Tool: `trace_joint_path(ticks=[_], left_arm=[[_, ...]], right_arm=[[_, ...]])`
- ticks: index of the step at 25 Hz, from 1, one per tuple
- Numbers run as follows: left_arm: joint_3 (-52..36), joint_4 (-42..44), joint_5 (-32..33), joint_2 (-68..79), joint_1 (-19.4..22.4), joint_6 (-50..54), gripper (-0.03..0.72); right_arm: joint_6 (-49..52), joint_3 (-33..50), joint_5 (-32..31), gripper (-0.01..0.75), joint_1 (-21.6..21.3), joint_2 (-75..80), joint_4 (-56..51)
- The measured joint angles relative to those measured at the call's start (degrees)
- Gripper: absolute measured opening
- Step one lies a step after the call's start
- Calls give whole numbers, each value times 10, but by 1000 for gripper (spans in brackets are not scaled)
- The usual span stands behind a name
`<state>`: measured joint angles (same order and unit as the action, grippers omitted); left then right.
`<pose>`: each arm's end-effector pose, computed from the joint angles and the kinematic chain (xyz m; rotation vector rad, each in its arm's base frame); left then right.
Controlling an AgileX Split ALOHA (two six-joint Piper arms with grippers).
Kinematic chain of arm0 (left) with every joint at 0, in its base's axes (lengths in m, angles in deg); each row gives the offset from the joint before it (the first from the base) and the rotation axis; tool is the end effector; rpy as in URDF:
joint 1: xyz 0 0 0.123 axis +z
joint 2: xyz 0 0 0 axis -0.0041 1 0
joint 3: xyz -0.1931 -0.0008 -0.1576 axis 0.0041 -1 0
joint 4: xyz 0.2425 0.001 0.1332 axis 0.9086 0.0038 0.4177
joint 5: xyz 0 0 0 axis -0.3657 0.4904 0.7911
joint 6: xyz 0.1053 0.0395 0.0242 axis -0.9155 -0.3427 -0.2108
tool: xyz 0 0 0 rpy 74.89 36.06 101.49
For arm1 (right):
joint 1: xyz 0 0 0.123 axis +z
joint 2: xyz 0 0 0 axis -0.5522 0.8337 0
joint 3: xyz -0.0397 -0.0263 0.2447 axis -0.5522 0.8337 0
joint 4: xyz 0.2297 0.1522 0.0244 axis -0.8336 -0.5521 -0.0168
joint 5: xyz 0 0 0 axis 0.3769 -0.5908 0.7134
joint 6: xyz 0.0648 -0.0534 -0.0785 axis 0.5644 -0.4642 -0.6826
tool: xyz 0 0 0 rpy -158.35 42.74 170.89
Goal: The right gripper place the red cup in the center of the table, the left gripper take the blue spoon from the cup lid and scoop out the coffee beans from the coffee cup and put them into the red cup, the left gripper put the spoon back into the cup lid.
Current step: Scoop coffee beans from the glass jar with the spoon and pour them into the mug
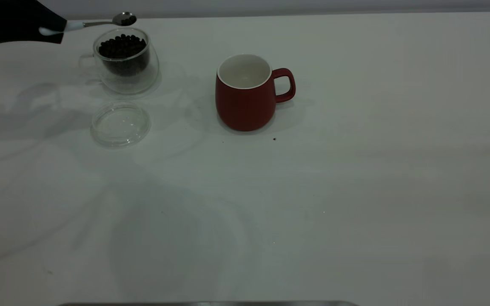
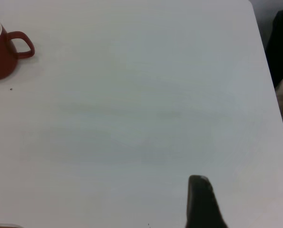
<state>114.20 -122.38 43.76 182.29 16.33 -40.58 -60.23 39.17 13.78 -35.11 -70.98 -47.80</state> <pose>0.4216 0.0282 0.0300 -0.3274 2.6603 -1.3512 0.0722 0.0022 0.2632 -0.0574 2.1235 -0.0148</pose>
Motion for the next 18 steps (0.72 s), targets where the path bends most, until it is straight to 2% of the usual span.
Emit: trace_joint_path(ticks=[6,18], left_arm=[[-30,0,-2,-6,-9,-16,124],[-33,-16,-2,-6,-92,-38,124]], right_arm=[[0,0,0,478,0,0,0],[0,0,0,478,0,0,0]])
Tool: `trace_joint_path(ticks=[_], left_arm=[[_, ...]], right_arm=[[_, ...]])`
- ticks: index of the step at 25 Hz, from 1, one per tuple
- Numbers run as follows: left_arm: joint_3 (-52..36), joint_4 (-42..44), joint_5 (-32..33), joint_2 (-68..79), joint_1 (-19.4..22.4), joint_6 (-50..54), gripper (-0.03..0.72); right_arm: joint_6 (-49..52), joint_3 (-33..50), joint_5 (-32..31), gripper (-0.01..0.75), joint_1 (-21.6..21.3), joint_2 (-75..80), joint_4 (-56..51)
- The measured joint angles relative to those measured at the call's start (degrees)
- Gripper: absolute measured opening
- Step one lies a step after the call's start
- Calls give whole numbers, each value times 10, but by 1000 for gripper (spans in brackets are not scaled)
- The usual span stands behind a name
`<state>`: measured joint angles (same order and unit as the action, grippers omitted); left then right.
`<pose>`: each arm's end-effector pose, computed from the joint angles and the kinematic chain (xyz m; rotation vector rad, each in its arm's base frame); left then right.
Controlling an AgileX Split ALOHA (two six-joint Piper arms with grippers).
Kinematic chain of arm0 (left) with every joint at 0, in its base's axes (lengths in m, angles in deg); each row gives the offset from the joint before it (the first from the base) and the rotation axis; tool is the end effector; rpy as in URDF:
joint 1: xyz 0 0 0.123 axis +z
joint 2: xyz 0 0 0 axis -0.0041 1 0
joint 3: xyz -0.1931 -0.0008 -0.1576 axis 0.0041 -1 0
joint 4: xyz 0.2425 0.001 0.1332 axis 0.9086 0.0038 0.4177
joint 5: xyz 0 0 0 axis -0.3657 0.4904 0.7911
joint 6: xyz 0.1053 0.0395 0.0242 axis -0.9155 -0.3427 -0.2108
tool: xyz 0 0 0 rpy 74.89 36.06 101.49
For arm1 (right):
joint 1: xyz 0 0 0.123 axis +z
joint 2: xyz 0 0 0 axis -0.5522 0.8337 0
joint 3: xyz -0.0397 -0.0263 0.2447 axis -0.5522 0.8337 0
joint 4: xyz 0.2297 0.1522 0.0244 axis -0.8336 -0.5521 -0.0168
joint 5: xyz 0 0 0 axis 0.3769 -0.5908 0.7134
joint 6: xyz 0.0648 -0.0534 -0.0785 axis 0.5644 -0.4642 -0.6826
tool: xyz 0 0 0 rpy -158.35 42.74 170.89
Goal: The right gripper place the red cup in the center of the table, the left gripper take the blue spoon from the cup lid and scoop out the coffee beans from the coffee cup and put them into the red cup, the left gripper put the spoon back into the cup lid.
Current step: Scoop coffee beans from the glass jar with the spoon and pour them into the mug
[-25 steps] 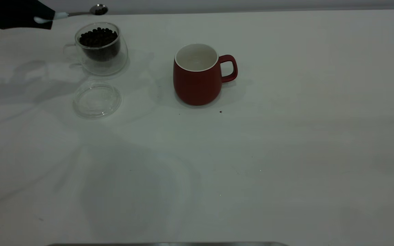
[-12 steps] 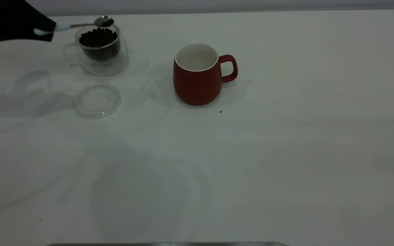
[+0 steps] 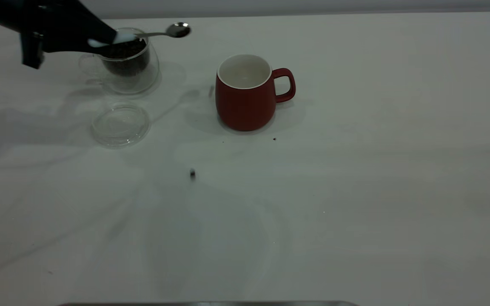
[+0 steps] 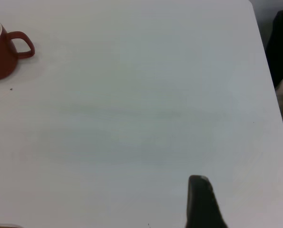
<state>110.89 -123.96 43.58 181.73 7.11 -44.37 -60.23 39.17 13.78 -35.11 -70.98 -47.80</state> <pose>0.4097 -0.0423 0.0236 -0.0860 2.7255 -1.4193 0.0722 0.0022 0.2632 -0.0574 2.1235 -0.0148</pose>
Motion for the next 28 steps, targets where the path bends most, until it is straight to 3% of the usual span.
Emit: trace_joint_path(ticks=[12,19,28], left_arm=[[0,-14,0,0,-86,-10,124],[0,-12,-4,0,-92,-12,124],[0,12,-74,0,-103,-53,124]], right_arm=[[0,0,0,478,0,0,0],[0,0,0,478,0,0,0],[0,0,0,478,0,0,0]])
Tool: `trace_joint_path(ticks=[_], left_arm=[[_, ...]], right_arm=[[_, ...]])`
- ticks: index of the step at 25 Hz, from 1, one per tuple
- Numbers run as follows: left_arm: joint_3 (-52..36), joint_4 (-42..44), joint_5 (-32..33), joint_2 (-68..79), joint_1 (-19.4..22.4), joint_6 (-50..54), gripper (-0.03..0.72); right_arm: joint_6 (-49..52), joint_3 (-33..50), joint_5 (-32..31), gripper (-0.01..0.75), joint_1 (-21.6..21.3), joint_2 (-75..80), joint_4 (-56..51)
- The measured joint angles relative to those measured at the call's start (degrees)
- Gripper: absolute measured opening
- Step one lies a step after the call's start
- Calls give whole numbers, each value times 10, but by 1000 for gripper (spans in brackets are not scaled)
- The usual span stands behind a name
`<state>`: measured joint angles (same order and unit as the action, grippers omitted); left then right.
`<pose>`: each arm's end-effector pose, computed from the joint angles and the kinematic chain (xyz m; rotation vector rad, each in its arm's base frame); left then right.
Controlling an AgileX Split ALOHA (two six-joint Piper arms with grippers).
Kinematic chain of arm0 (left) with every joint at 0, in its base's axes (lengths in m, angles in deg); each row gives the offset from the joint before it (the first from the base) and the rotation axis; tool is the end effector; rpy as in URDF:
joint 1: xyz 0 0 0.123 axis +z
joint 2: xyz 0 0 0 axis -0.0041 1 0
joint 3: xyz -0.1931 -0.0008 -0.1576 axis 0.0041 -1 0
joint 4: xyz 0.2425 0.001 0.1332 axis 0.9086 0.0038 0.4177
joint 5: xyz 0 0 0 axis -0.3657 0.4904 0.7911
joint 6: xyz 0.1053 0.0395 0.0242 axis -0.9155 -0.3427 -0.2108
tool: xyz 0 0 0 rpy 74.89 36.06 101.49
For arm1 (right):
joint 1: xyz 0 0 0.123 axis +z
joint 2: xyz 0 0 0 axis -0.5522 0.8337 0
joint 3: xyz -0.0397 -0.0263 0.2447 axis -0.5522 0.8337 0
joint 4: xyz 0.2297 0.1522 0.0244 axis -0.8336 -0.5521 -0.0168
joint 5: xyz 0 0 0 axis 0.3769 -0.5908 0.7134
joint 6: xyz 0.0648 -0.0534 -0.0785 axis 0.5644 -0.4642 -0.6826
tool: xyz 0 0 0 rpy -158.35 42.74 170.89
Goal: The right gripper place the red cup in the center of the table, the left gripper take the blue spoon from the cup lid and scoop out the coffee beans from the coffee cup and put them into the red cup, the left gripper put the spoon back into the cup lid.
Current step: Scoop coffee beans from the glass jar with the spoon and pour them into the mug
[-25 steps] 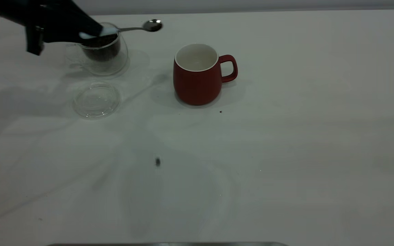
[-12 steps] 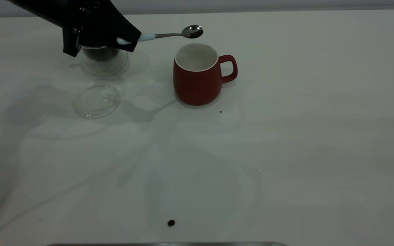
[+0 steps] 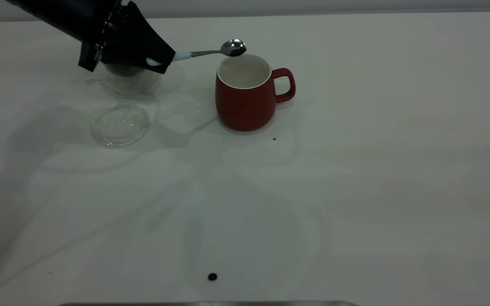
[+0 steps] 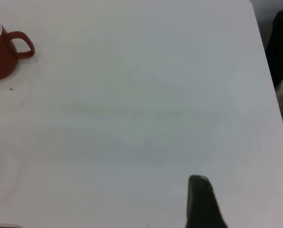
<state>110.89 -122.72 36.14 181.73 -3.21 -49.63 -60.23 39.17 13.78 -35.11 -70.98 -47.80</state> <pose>0.4058 -0.1085 0.0148 0.2413 2.7504 -1.2658 0.0722 0.0022 0.2632 -0.0574 2.1235 -0.0148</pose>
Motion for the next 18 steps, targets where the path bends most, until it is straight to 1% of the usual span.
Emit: trace_joint_path(ticks=[8,18], left_arm=[[0,7,-39,0,-26,-116,124],[0,53,-98,0,-28,-128,124]], right_arm=[[0,0,0,478,0,0,0],[0,0,0,478,0,0,0]])
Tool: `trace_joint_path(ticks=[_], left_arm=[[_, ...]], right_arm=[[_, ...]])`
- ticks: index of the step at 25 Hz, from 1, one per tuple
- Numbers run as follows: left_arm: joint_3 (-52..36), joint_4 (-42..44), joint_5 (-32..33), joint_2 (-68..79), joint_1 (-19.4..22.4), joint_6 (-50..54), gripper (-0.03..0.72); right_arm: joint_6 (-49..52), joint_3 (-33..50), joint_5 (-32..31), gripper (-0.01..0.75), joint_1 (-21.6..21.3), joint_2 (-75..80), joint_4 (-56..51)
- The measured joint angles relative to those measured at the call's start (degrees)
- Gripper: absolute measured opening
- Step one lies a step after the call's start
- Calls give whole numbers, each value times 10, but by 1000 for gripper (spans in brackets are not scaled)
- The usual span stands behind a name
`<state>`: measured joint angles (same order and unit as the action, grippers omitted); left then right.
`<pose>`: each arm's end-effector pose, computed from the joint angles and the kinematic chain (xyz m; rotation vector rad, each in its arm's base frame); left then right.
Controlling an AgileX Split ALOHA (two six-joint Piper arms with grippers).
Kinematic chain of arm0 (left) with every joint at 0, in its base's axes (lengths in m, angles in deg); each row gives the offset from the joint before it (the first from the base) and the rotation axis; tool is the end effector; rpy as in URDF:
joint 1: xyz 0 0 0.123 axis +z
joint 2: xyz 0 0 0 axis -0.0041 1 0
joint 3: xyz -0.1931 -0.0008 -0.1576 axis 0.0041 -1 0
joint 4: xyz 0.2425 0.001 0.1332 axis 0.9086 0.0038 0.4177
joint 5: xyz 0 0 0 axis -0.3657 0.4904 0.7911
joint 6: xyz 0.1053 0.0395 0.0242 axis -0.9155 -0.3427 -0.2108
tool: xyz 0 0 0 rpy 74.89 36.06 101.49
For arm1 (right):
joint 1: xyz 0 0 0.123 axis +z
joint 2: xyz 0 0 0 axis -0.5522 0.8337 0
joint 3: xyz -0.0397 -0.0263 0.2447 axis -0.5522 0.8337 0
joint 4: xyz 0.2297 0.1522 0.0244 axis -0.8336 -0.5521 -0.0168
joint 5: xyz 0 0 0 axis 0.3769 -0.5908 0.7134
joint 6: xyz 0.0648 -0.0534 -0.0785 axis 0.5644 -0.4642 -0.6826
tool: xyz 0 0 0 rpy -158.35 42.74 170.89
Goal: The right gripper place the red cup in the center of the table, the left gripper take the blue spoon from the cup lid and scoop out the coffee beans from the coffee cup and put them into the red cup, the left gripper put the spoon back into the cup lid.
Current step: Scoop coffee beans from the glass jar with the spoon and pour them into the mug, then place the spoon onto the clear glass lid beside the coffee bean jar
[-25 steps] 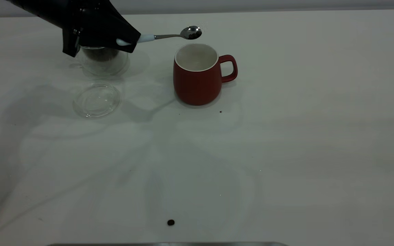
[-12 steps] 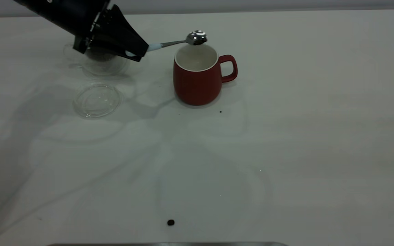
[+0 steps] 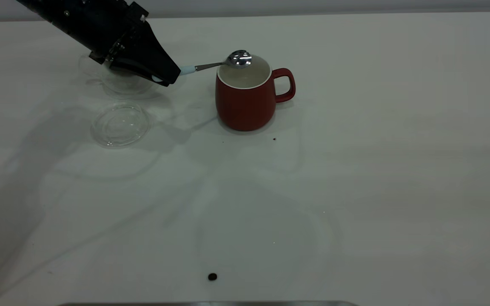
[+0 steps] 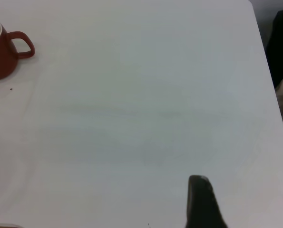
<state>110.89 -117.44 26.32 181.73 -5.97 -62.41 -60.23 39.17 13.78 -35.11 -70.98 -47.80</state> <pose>0.4114 -0.1147 0.0022 0.6184 2.6607 -0.9473 0.0722 0.0022 0.2632 -0.0574 2.1235 -0.0148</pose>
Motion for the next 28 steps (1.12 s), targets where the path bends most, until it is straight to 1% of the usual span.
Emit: trace_joint_path(ticks=[4,7,11,14,16,19,21,23,26,28], left_arm=[[0,1,-11,0,0,0,124],[-1,1,-7,-1,0,0,124],[-2,7,40,-24,0,0,124],[-2,21,81,-70,0,3,124],[-2,41,98,-114,0,20,124],[-2,86,122,-191,13,60,124],[-3,106,141,-250,38,93,124],[-3,110,166,-301,78,118,124],[-15,109,175,-367,155,132,124],[-44,96,175,-393,203,134,124]], right_arm=[[0,0,0,478,0,0,0],[0,0,0,478,0,0,0],[0,0,0,478,0,0,0],[0,0,0,478,0,0,0],[0,0,0,478,0,0,0],[0,0,0,478,0,0,0],[0,0,0,478,0,0,0],[0,0,0,478,0,0,0],[0,0,0,478,0,0,0],[0,0,0,478,0,0,0]])
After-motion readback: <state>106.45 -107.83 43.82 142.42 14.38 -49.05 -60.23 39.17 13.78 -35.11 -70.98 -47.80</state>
